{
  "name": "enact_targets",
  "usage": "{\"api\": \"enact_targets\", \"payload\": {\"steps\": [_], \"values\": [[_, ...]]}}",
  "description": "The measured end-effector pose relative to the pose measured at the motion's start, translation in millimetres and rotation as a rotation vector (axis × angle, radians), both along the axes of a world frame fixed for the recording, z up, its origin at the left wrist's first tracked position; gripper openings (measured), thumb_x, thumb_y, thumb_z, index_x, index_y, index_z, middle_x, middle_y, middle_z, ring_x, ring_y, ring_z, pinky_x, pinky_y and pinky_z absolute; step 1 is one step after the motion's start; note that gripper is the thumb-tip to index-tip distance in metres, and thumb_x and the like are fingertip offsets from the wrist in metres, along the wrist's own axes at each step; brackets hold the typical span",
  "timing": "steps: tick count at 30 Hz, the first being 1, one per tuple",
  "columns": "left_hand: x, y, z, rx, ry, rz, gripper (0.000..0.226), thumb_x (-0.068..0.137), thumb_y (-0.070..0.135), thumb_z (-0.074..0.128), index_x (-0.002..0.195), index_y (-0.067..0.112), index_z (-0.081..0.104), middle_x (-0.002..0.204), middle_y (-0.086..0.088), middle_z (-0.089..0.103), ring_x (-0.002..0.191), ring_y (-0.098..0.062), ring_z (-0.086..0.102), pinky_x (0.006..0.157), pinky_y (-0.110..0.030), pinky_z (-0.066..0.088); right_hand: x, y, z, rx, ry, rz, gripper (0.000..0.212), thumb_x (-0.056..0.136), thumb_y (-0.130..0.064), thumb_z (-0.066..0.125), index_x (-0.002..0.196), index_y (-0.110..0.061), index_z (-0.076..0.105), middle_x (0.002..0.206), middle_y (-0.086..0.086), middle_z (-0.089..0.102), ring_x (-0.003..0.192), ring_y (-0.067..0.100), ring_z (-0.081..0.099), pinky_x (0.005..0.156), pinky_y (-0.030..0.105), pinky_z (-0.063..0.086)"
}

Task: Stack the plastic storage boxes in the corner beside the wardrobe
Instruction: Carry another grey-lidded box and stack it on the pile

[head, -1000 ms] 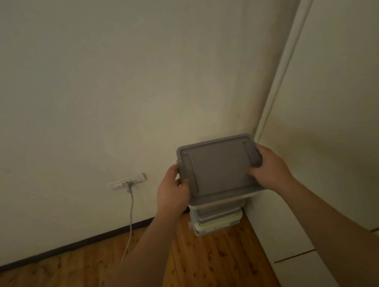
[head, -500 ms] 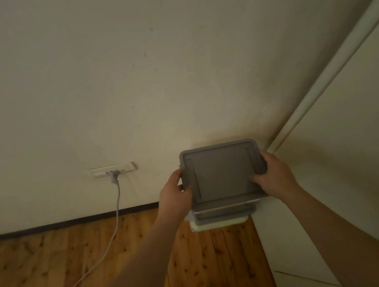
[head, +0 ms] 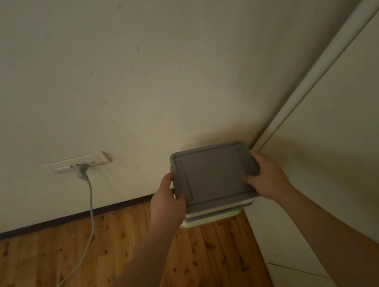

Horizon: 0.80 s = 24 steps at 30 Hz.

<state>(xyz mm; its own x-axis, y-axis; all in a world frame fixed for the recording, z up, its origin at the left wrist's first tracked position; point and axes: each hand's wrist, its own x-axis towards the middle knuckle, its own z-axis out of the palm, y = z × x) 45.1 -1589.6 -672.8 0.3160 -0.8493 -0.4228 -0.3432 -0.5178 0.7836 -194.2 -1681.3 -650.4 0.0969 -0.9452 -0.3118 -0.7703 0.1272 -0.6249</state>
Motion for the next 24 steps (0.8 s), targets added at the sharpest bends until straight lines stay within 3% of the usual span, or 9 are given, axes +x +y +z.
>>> {"api": "enact_targets", "payload": {"steps": [7,16,21,24], "values": [[-3.0,1.6,-19.3,-0.001,-0.059,-0.027,0.062,0.095,0.01,0.059,0.146,0.034,0.034,0.131,0.006,0.059,0.117,-0.018,0.06,0.09,-0.036,0.055,-6.0,-0.5,-27.7,-0.015,0.007,-0.007,0.075,0.084,-0.013,0.073,0.149,-0.022,0.037,0.145,0.001,0.048,0.129,0.024,0.047,0.102,0.03,0.038],[-4.8,8.2,-28.9,-0.013,-0.067,-0.056,0.061,0.097,0.013,0.056,0.148,0.035,0.031,0.135,0.006,0.056,0.119,-0.016,0.057,0.093,-0.037,0.053,-8.1,4.5,-38.2,0.012,0.017,-0.025,0.075,0.088,-0.017,0.07,0.152,-0.023,0.032,0.144,0.003,0.049,0.127,0.025,0.049,0.094,0.024,0.035],[-4.5,8.2,-29.1,0.021,-0.113,-0.112,0.069,0.099,0.013,0.053,0.153,0.04,0.018,0.12,0.004,0.059,0.081,-0.002,0.054,0.072,-0.02,0.05,-9.9,15.9,-39.3,0.024,0.044,-0.014,0.079,0.092,-0.024,0.067,0.156,-0.024,0.02,0.151,0.003,0.042,0.133,0.026,0.045,0.105,0.032,0.038],[-2.8,3.4,-25.9,0.022,-0.14,-0.147,0.07,0.099,0.013,0.051,0.154,0.038,0.015,0.119,0.005,0.058,0.086,-0.006,0.056,0.077,-0.027,0.054,-8.5,18.9,-39.6,0.025,0.065,-0.022,0.078,0.093,-0.023,0.065,0.157,-0.023,0.019,0.152,0.004,0.04,0.134,0.026,0.043,0.106,0.032,0.036]]}}
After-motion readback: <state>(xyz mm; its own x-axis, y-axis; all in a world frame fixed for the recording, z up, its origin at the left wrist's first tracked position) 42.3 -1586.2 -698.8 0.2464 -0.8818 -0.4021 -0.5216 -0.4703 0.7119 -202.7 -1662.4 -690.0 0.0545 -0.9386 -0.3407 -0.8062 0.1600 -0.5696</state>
